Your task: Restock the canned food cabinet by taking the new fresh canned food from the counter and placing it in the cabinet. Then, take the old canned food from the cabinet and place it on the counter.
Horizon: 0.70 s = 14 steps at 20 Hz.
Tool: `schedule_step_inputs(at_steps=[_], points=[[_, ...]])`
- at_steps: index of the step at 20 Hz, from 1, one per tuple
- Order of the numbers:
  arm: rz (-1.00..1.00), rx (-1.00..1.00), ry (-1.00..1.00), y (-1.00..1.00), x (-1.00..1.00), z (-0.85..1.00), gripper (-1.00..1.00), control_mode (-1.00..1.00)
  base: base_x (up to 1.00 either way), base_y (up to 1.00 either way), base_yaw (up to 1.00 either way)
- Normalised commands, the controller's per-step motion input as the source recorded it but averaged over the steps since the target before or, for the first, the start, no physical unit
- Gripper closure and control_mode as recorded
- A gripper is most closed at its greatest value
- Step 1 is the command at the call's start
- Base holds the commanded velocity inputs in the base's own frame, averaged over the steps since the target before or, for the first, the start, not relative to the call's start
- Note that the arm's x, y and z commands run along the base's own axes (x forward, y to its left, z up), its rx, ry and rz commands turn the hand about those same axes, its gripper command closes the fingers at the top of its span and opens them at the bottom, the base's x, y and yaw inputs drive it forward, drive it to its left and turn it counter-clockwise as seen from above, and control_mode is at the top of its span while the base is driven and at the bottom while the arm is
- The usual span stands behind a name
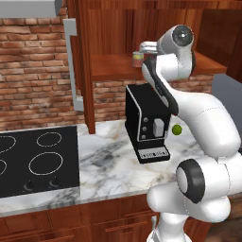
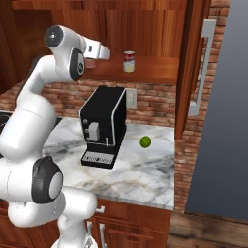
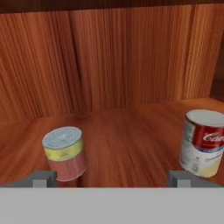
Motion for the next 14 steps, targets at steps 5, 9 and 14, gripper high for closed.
schedule_step_inputs(at_steps=[5,9,14], points=[[0.00,0.00,0.01,-0.98,-0.43,0.00,-1.00,-1.00,0.00,0.00,0.00],[0.00,0.00,0.16,-0.68,0.02,0.12,-1.00,-1.00,0.00,0.00,0.00],[0.00,-0.09,0.13,-0.04,0.35,-0.02,-1.00,-1.00,0.00,0.00,0.00]])
